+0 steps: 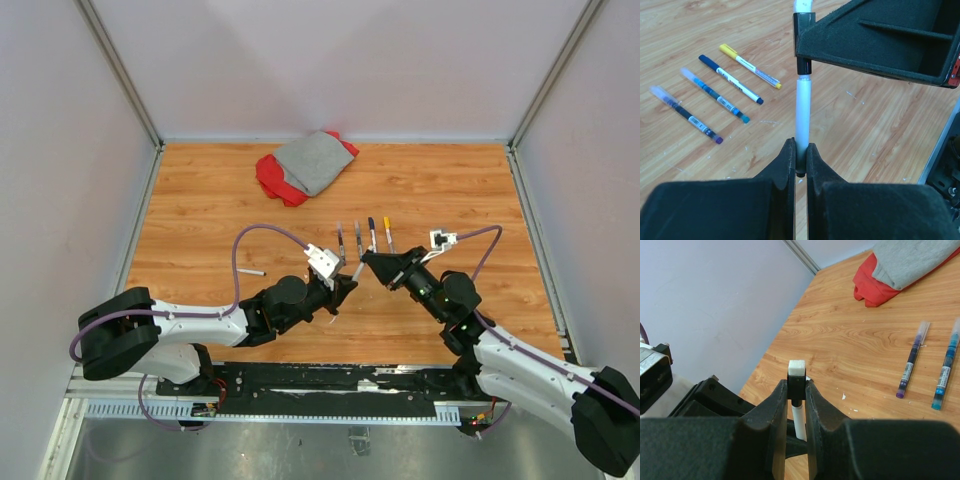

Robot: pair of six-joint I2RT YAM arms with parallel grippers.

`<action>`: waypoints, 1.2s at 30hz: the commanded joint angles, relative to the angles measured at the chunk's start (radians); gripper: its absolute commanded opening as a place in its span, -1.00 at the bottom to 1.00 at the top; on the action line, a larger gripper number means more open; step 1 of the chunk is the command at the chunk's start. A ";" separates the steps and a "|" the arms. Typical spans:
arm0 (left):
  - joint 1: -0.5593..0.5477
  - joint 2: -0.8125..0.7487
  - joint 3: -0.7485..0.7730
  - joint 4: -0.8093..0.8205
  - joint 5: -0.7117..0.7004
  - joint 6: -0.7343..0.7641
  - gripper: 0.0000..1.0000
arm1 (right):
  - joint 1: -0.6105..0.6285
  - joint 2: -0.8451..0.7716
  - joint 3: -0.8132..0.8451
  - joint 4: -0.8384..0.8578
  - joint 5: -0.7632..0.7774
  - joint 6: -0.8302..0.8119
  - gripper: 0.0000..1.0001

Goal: Insert the pens into the pen caps
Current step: Insert the pen cap onto the pen.

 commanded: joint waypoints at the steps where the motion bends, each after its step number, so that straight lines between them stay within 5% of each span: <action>1: -0.009 -0.002 0.032 0.047 -0.031 0.014 -0.99 | 0.035 0.002 -0.041 0.038 0.020 -0.034 -0.99; 14: -0.010 -0.046 -0.024 0.113 -0.063 -0.023 -0.99 | 0.216 0.062 -0.093 0.134 0.163 -0.194 -0.99; 36: -0.010 -0.121 -0.082 0.155 -0.127 -0.028 -0.99 | 0.472 0.342 -0.139 0.251 0.304 -0.122 -0.99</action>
